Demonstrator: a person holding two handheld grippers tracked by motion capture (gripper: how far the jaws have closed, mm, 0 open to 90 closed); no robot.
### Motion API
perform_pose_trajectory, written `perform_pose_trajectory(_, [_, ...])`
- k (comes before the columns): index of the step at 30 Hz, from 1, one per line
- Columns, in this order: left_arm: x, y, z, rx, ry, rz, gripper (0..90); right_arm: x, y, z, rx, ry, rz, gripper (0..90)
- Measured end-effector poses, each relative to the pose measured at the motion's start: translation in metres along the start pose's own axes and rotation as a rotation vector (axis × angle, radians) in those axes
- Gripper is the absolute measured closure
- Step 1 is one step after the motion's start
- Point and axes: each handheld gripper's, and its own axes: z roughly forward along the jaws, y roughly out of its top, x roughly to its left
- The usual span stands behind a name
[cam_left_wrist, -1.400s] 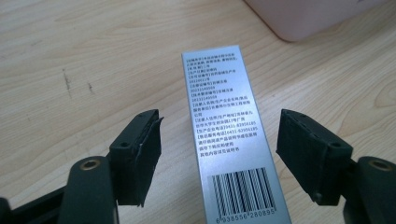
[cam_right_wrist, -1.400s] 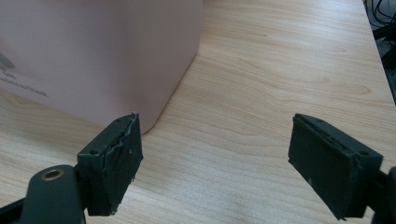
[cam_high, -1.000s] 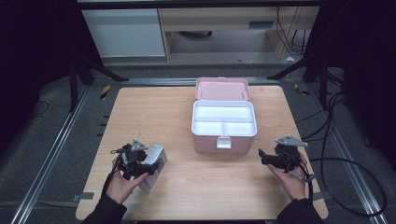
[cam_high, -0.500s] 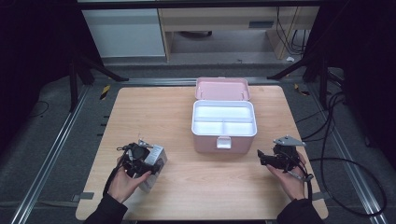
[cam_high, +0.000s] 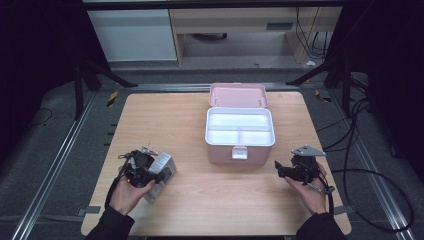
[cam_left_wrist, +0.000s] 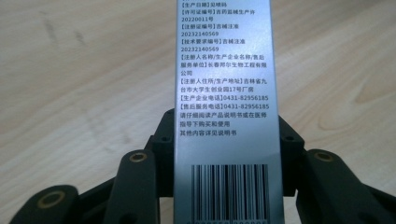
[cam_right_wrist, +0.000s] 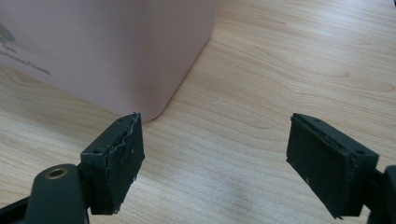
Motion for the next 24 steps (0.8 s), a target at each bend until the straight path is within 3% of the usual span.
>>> perform_pose_trajectory(7, [0.039, -0.003, -0.006, -0.023, 0.073, -0.095, 55.5, 0.001, 0.0, -0.001, -0.024, -0.006, -0.004, 20.0])
perform_pose_trajectory(12, [0.06, -0.008, -0.001, 0.0, 0.102, -0.146, 55.4, 0.002, 0.0, -0.001, -0.027, -0.001, -0.008, 20.4])
perform_pose_trajectory(17, [0.069, -0.01, 0.006, 0.016, 0.11, -0.175, 55.3, 0.002, 0.0, -0.001, -0.027, 0.008, -0.004, 20.9])
perform_pose_trajectory(21, [0.068, -0.01, 0.007, 0.011, 0.116, -0.164, 54.5, 0.003, 0.001, -0.001, -0.032, 0.012, -0.008, 21.3])
perform_pose_trajectory(24, [0.067, -0.009, 0.0, -0.026, 0.117, -0.157, 50.9, 0.003, 0.002, -0.002, -0.04, 0.013, -0.004, 21.5])
